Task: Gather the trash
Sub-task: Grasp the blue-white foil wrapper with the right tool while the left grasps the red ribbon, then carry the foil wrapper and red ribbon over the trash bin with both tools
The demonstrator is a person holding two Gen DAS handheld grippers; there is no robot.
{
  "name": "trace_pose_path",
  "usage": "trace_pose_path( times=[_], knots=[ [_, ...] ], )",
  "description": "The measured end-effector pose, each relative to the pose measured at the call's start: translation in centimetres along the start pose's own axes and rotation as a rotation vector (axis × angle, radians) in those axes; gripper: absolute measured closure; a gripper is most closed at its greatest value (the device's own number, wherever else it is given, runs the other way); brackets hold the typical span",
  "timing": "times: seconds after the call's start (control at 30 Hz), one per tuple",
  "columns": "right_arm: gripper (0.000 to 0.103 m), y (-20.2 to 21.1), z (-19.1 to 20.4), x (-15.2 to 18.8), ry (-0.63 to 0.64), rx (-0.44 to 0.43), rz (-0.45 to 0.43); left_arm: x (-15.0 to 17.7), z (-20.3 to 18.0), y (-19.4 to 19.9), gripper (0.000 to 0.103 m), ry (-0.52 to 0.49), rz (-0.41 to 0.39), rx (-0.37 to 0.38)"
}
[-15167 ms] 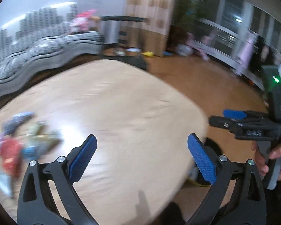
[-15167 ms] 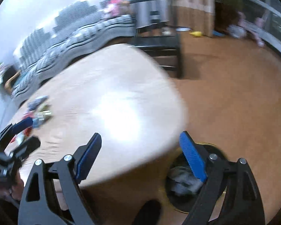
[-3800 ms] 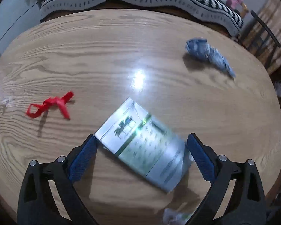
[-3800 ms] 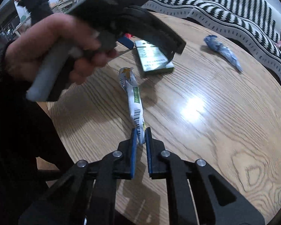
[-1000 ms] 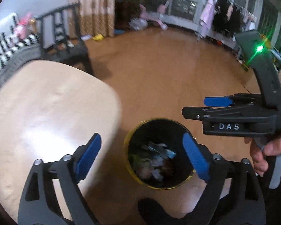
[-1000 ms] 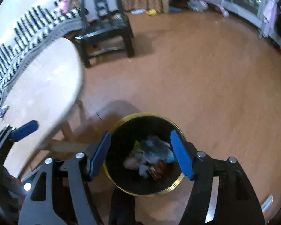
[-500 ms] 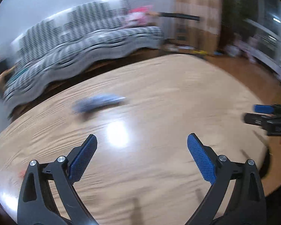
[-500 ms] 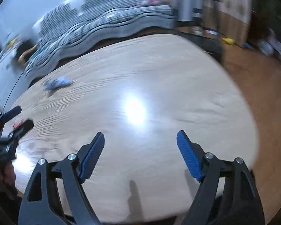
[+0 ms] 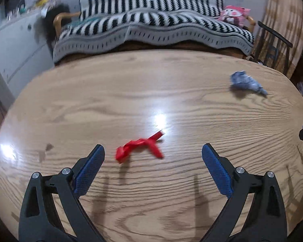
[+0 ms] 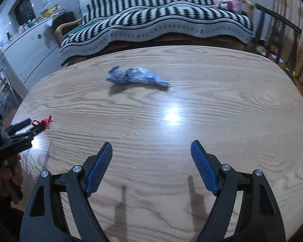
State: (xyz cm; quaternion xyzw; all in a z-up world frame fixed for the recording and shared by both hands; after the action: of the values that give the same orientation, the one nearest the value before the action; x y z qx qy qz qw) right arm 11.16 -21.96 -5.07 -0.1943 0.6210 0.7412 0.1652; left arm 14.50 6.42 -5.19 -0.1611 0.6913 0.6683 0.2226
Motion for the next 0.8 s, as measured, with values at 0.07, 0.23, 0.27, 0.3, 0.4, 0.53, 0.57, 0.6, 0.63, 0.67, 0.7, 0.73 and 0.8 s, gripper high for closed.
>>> trace_pose_path(
  times=[0.07,0.23,0.27,0.3,0.4,0.53,0.57,0.6,0.63,0.67,0.7,0.73,0.8],
  knots=[
    [0.026,-0.9,1.0,-0.6,0.018,-0.005,-0.001,-0.4,0.9,-1.0,0.009,0.031,0.018,0.02],
    [0.026,-2.6,2.8,-2.7,0.066,-0.015,-0.014,-0.7,1.8,-2.3,0.032,0.035,0.024,0.012],
    [0.026,-2.9,2.9,-3.0,0.068,-0.014,-0.014,-0.7,1.7,-2.3,0.045,0.019,0.016,-0.005],
    [0.026,-3.2,3.0,-3.4,0.067,-0.014,-0.009,-0.8,1.5,-2.3,0.059,-0.002,0.009,-0.03],
    [0.026,-4.2,3.3,-5.2,0.096,-0.003,-0.021,-1.2,0.9,-2.3,0.073,-0.006,0.008,-0.032],
    [0.026,-6.3,3.1,-8.6,0.119,0.015,-0.028,-1.5,0.3,-2.3,0.076,0.008,0.034,-0.003],
    [0.026,-7.3,2.8,-9.6,0.113,0.008,-0.011,-1.4,0.1,-2.2,0.076,0.009,0.039,0.0],
    [0.026,-8.0,2.7,-10.2,0.112,0.006,0.004,-1.5,-0.1,-2.1,0.076,0.01,0.041,-0.001],
    [0.026,-8.7,2.5,-10.8,0.112,0.011,0.017,-1.5,-0.3,-1.9,0.076,0.023,0.04,-0.008],
    [0.026,-9.6,2.5,-11.5,0.119,0.016,0.034,-1.5,-0.6,-1.8,0.076,0.024,0.04,-0.008],
    [0.026,-10.2,2.4,-12.0,0.127,0.025,0.04,-1.8,-0.9,-1.6,0.076,0.026,0.036,-0.003],
    [0.027,-10.5,2.4,-12.4,0.132,0.026,0.045,-1.9,-1.2,-1.4,0.076,0.025,0.032,0.001],
    [0.042,-11.5,2.2,-13.0,0.135,0.026,0.066,-2.3,-2.1,-1.1,0.076,0.013,0.025,0.002]
  ],
)
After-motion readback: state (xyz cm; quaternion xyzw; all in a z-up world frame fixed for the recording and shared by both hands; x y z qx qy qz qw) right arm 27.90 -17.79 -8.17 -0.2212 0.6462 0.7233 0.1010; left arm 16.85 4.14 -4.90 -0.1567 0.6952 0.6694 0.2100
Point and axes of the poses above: each gripper's, at about its wrist camera, not at the fingertips, and y roughly against the way its jaws point, z to its left, x to its underside, the point moved 3 cm from there along -y, roughly the way its jaws point, and after that the axes turned 7 degrees about z, right-handed, at the moved point
